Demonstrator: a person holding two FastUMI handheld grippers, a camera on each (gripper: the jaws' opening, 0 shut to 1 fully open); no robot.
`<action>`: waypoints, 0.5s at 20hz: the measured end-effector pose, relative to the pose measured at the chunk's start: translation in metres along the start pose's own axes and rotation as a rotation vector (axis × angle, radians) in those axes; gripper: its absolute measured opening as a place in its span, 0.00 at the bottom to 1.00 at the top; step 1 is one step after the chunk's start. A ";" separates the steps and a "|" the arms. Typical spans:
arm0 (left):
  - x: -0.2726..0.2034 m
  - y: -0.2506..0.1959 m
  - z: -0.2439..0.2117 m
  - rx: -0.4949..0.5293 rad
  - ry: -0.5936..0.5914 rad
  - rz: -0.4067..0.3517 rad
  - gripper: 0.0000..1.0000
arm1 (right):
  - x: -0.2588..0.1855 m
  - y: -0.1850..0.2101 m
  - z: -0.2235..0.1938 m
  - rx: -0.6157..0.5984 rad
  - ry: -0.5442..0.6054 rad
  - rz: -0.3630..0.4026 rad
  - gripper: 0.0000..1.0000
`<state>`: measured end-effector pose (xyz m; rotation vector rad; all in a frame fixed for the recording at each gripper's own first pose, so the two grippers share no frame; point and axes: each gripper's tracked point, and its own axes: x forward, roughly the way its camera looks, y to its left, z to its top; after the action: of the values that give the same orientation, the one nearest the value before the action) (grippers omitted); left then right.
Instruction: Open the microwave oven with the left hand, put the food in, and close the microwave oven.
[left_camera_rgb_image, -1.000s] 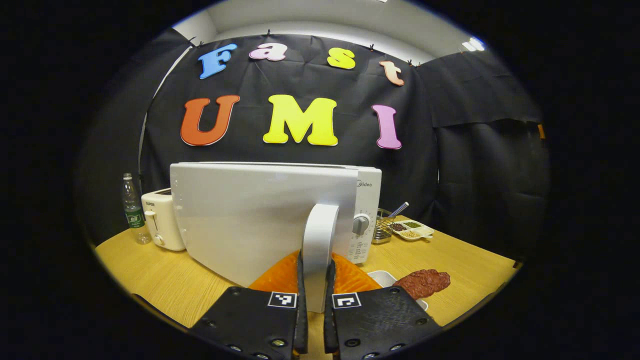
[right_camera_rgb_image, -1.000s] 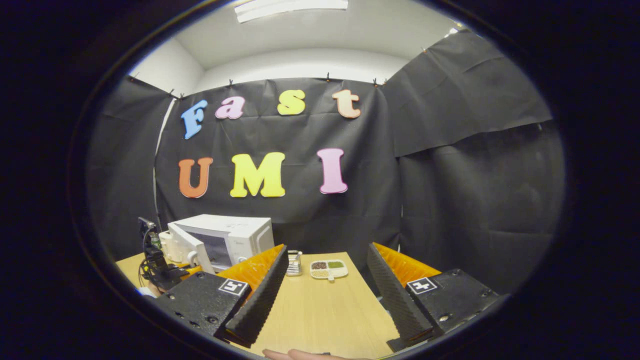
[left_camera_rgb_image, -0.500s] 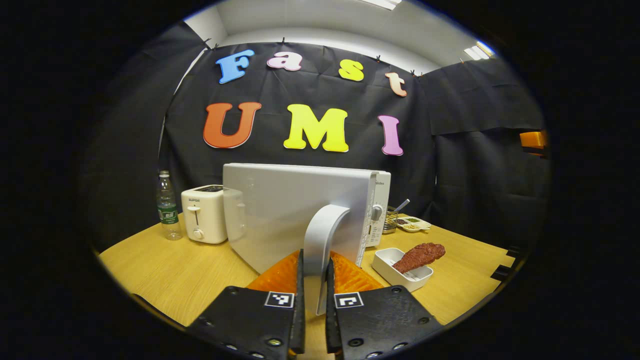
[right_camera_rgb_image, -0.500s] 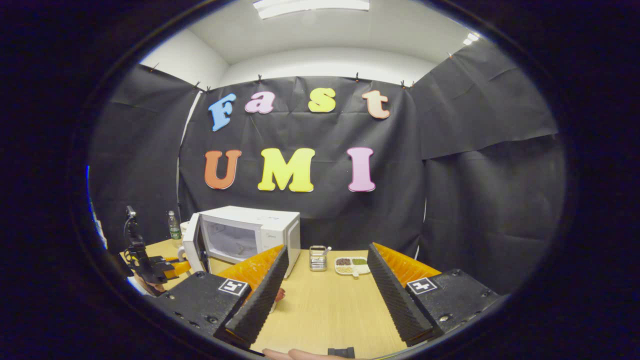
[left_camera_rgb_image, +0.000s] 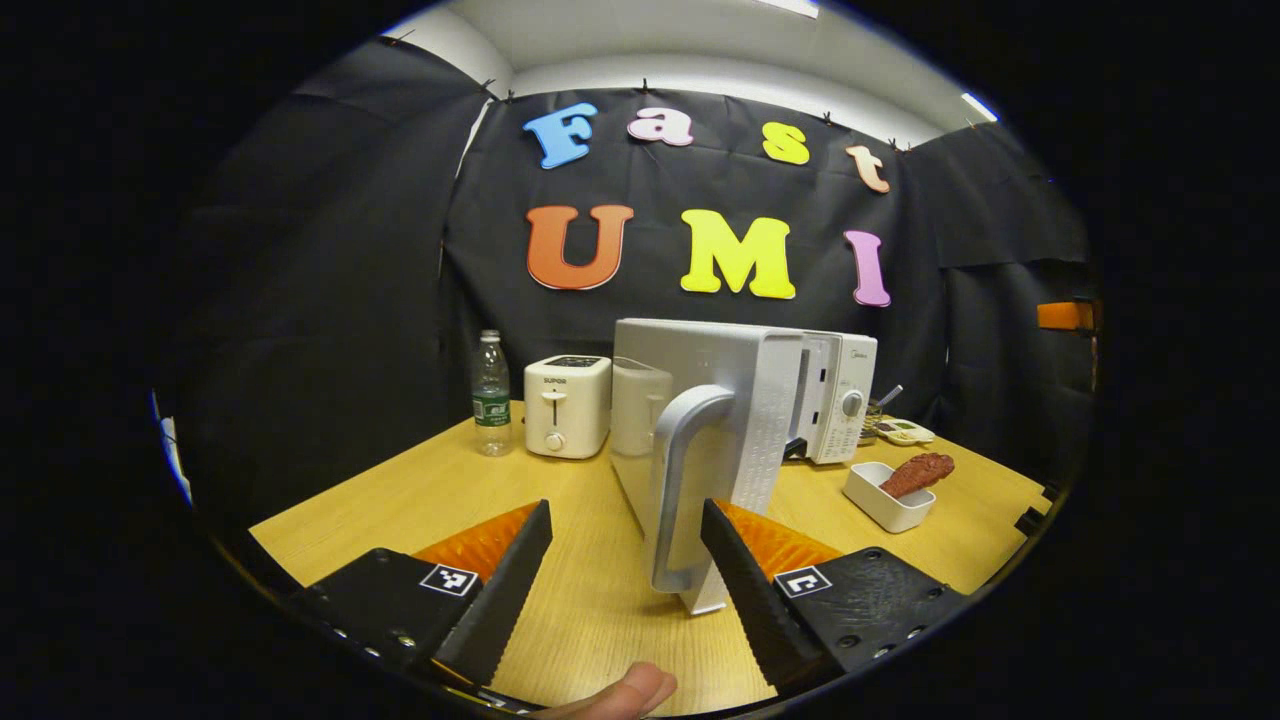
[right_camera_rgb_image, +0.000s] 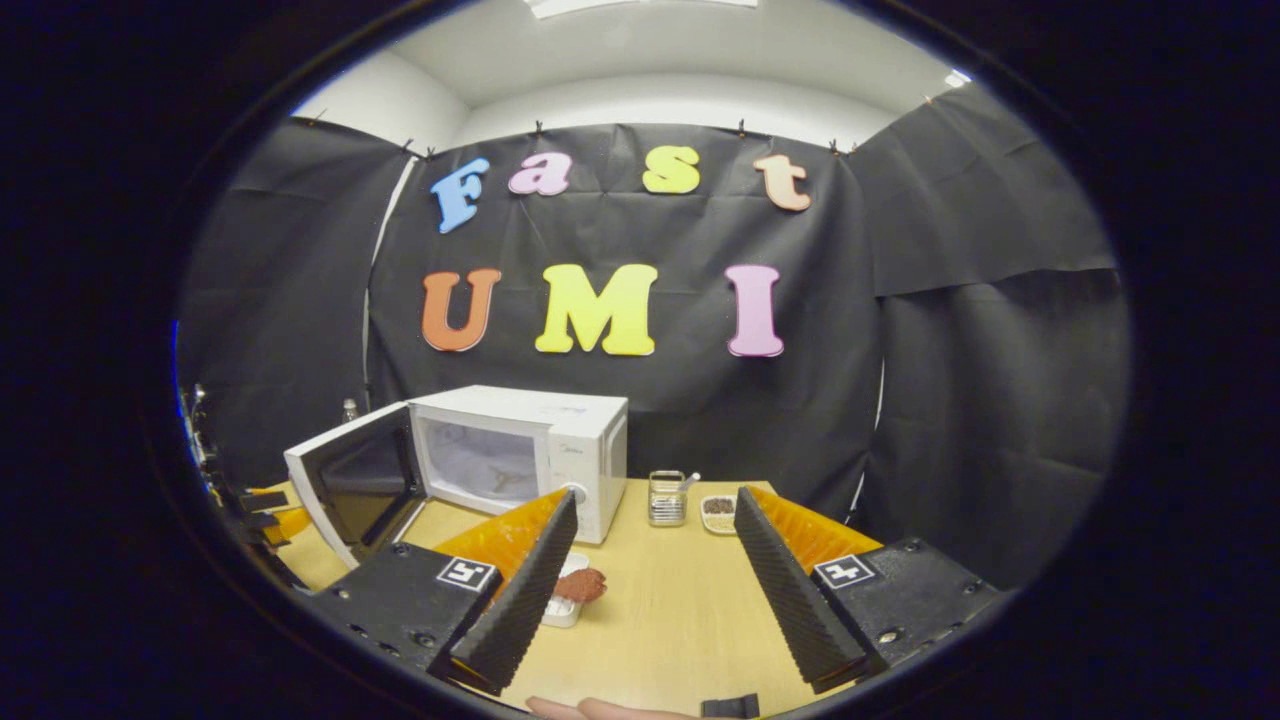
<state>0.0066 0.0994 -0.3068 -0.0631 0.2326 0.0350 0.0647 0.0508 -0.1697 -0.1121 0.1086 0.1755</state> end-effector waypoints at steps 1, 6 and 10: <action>-0.009 0.004 0.010 0.015 -0.028 0.016 0.92 | 0.009 0.006 -0.005 -0.002 0.025 0.009 0.90; -0.046 0.001 0.048 0.017 -0.052 0.036 0.92 | 0.057 0.033 -0.040 0.015 0.166 0.087 0.91; -0.075 -0.006 0.078 0.048 -0.086 0.054 0.92 | 0.089 0.044 -0.079 0.034 0.305 0.156 1.00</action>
<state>-0.0485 0.0964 -0.2133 -0.0077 0.1487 0.0862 0.1365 0.0997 -0.2623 -0.0957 0.4250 0.3111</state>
